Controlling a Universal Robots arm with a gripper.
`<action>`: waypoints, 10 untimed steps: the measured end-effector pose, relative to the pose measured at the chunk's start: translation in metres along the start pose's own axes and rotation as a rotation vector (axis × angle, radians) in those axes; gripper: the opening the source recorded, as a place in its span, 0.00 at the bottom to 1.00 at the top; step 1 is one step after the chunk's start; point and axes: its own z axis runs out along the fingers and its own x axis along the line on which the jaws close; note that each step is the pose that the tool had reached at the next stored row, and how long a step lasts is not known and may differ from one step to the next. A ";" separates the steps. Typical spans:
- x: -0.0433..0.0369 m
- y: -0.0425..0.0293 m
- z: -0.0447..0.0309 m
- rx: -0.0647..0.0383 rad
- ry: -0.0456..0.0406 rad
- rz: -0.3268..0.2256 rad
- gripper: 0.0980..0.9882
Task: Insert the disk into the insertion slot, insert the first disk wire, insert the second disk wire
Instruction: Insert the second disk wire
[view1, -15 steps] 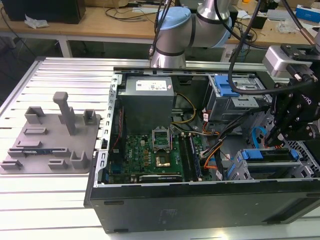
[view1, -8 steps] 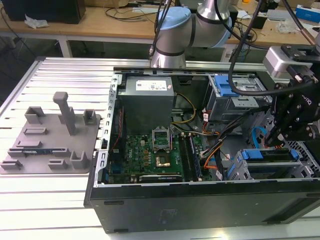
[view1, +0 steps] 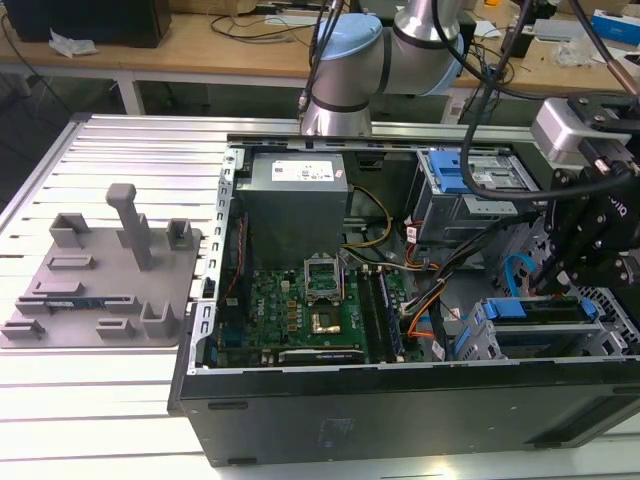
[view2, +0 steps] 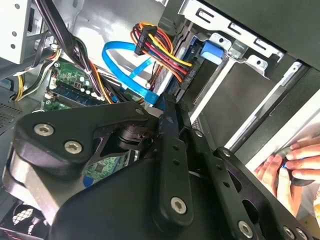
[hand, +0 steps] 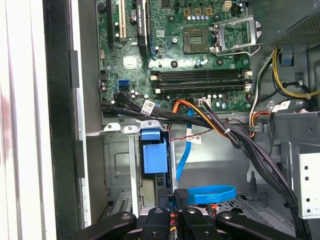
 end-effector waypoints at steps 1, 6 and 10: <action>0.0005 -0.0003 0.0001 0.000 -0.0013 0.000 0.07; 0.0026 -0.0022 0.0018 0.000 -0.0057 0.000 0.07; 0.0026 -0.0035 0.0025 0.000 -0.0059 0.000 0.07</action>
